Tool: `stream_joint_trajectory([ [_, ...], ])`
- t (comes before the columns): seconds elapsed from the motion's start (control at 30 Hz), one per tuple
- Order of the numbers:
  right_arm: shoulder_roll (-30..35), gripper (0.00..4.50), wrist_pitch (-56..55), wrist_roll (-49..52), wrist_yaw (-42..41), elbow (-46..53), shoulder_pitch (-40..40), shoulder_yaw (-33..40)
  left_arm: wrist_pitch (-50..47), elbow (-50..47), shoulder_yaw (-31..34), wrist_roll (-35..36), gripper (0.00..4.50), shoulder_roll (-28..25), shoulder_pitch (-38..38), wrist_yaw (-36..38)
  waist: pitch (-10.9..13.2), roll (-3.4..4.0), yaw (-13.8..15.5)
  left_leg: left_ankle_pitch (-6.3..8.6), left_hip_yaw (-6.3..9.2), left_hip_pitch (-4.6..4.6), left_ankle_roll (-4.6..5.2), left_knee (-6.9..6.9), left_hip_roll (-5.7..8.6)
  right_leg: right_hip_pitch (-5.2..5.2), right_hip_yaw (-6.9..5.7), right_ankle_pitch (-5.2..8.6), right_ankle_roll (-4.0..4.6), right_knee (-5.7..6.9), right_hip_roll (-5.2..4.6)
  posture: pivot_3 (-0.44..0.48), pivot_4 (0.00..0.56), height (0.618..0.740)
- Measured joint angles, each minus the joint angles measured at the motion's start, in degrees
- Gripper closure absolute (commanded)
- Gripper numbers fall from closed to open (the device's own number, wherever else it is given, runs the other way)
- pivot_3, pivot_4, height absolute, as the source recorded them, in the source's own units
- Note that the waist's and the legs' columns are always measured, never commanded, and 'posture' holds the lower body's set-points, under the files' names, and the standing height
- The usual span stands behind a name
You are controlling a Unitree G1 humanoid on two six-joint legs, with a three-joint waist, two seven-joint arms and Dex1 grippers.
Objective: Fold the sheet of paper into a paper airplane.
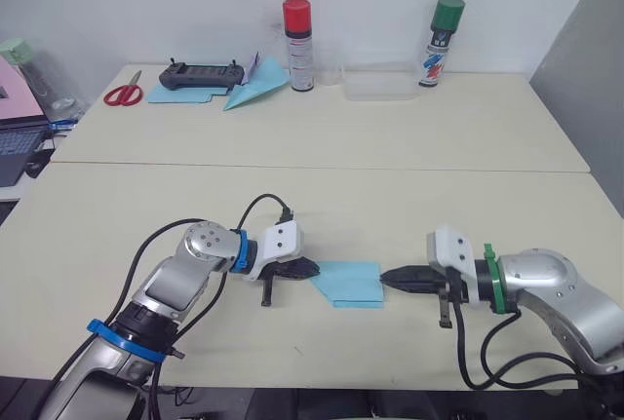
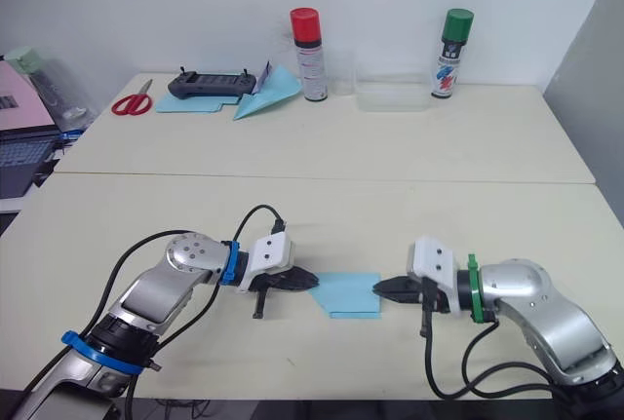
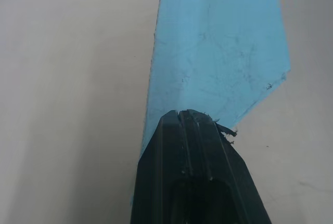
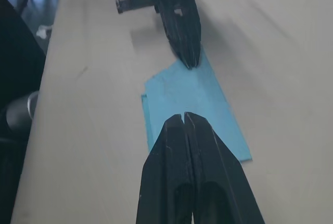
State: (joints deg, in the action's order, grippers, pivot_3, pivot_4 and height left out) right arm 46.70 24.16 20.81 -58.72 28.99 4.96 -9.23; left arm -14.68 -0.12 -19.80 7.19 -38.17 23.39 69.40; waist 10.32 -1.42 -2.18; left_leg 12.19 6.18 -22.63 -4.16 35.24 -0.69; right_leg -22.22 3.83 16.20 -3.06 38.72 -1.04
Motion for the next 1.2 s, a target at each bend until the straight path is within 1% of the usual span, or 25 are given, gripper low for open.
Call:
stream_joint_trajectory([
  [0.1,-0.85,4.50,-9.05,-3.43,-0.31,-2.73,-3.05,0.05,0.28,0.89,-0.06,-0.36,4.47,0.74,0.66,0.05,0.00,0.00,0.18,0.00,-0.01,0.02,0.00,0.03,0.00,0.03,0.01,0.00,0.00,0.01,0.00,0.000,0.150,0.740],
  [0.2,-1.44,3.91,-20.38,-7.08,-0.51,-6.79,-4.76,0.18,0.09,1.84,-0.05,-0.47,4.50,1.43,1.29,0.13,0.00,0.00,0.26,0.00,-0.04,0.03,0.00,0.14,0.00,0.07,0.03,0.00,-0.01,0.03,0.00,0.000,0.150,0.740],
  [0.3,-1.92,2.89,-33.68,-11.92,-0.04,-12.98,-5.33,0.75,-0.19,2.74,-0.05,-0.47,4.50,1.77,1.97,0.33,0.00,-0.01,0.26,0.00,-0.04,0.02,0.00,0.27,0.00,0.11,0.03,-0.01,-0.02,0.05,0.00,0.000,0.150,0.740],
  [0.4,-2.92,1.87,-43.02,-15.76,1.05,-18.19,-5.70,0.67,-0.35,3.03,-0.04,-0.48,4.50,1.86,2.23,0.69,0.00,0.00,0.25,0.00,-0.05,0.02,0.00,0.32,0.00,0.12,0.06,-0.01,-0.02,0.11,0.00,0.000,0.150,0.740],
  [0.47,-3.56,1.87,-48.51,-18.02,1.67,-20.65,-5.59,0.00,-0.72,3.06,-0.05,-0.54,4.50,1.89,2.41,1.17,0.00,0.00,0.25,0.00,-0.04,0.03,0.00,0.34,0.00,0.12,0.06,-0.01,-0.02,0.14,0.01,0.000,0.150,0.740],
  [0.57,-4.90,1.87,-52.59,-20.27,2.49,-22.73,-4.91,-1.75,-1.04,3.35,-0.06,-0.73,4.50,1.99,2.80,1.29,0.01,0.00,0.23,0.00,-0.04,0.03,0.00,0.40,0.00,0.12,0.07,-0.01,-0.02,0.18,0.01,0.000,0.150,0.740],
  [0.63,-5.75,1.87,-53.87,-21.64,3.04,-23.63,-3.54,-2.70,-1.00,3.63,-0.06,-0.80,4.50,2.10,2.94,1.34,0.01,0.00,0.22,0.00,-0.04,0.02,0.00,0.47,0.01,0.12,0.08,-0.02,-0.01,0.20,0.02,0.000,0.150,0.740],
  [0.73,-9.25,1.87,-55.05,-23.13,4.85,-25.85,0.05,-4.29,-0.84,4.15,-0.11,-0.94,4.50,2.29,3.26,1.43,0.02,0.02,0.20,0.00,-0.03,0.03,0.00,0.55,0.02,0.16,0.09,-0.03,-0.01,0.24,0.02,0.000,0.150,0.740],
  [0.87,-11.26,1.87,-55.44,-24.38,5.80,-27.52,2.56,-6.10,0.15,4.39,-0.23,-1.19,4.50,2.40,3.35,1.48,0.02,0.02,0.26,0.00,-0.03,0.01,0.00,0.56,0.02,0.16,0.10,-0.03,-0.01,0.23,0.02,0.000,0.150,0.740],
  [1.0,-14.36,1.87,-55.82,-26.07,6.54,-31.44,6.54,-8.37,0.37,4.38,-0.27,-1.81,4.50,2.55,3.51,1.39,0.02,0.02,0.23,0.00,-0.01,0.04,0.00,0.56,0.02,0.16,0.09,-0.04,0.00,0.26,0.02,0.000,0.150,0.740],
  [1.1,-14.99,2.38,-56.34,-26.13,6.46,-32.67,7.39,-9.06,0.36,4.33,-0.28,-1.82,4.50,2.65,3.50,1.39,0.02,0.02,0.23,0.00,-0.02,0.02,0.00,0.56,0.02,0.16,0.09,-0.04,0.00,0.25,0.02,0.000,0.150,0.740],
  [1.2,-15.50,3.41,-56.39,-25.02,6.16,-32.83,8.13,-10.01,0.34,4.25,-0.28,-1.93,4.50,2.63,3.47,1.31,0.02,0.02,0.23,0.00,0.00,0.03,0.00,0.56,0.02,0.16,0.09,-0.04,0.00,0.26,0.02,0.000,0.150,0.740],
])
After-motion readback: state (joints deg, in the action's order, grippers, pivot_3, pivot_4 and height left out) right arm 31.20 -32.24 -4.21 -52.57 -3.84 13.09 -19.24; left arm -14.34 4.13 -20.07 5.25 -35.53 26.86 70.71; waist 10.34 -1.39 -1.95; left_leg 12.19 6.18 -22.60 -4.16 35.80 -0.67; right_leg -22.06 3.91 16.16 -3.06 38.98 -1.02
